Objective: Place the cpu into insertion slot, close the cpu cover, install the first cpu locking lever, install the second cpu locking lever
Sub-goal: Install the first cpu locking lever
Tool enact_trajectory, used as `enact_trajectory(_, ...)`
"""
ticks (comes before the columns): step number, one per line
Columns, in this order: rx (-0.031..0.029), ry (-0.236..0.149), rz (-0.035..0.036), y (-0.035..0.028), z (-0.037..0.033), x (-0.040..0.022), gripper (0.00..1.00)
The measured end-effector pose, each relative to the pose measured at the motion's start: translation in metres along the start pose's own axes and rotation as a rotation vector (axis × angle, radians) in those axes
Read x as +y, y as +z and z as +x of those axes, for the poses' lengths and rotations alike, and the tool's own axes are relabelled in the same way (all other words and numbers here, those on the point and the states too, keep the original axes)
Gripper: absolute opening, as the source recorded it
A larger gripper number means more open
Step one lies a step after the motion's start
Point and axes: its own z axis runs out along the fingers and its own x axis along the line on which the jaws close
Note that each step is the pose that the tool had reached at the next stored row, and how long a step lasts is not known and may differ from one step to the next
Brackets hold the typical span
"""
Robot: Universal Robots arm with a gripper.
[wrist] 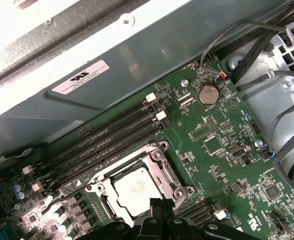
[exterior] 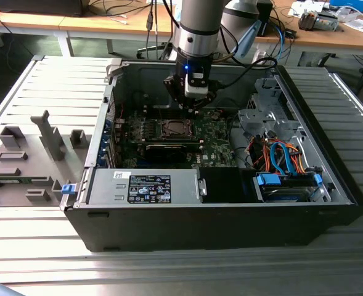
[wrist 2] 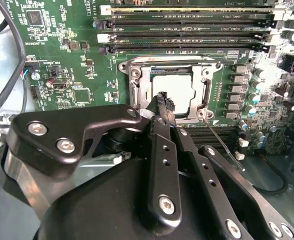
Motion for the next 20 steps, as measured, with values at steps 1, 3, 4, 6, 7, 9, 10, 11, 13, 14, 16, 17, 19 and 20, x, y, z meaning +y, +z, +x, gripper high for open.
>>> enact_trajectory(1,0.0,-0.001,0.0,0.0,0.0,0.0,0.11)
enact_trajectory(3,0.0,-0.002,0.0001,0.0,0.0,0.0,0.11)
enact_trajectory(4,0.0,-0.003,0.0001,0.0,0.0,0.0,0.11)
enact_trajectory(6,-0.0002,-0.006,0.0001,0.0,0.0,0.0,0.11)
enact_trajectory(7,-0.0002,-0.008,0.0002,0.0,0.0,0.0,0.11)
enact_trajectory(9,-0.0004,-0.011,0.0003,0.0,0.0,0.0,0.11)
enact_trajectory(10,-0.0004,-0.013,0.0003,0.0,0.0,0.0,0.11)
enact_trajectory(11,-0.0005,-0.014,0.0003,0.0,0.0,0.0,0.11)
enact_trajectory(13,-0.0005,-0.016,0.0003,0.0,0.0,0.0,0.11)
enact_trajectory(14,-0.0005,-0.018,0.0003,0.0,0.0,0.0,0.11)
enact_trajectory(16,-0.0006,-0.021,0.0005,0.0,0.0,0.0,0.11)
enact_trajectory(17,-0.0006,-0.022,0.0004,0.0,0.0,0.0,0.11)
enact_trajectory(19,-0.0007,-0.024,0.0005,0.0,0.0,0.0,0.11)
enact_trajectory(20,-0.0008,-0.025,0.0006,0.0,0.0,0.0,0.11)
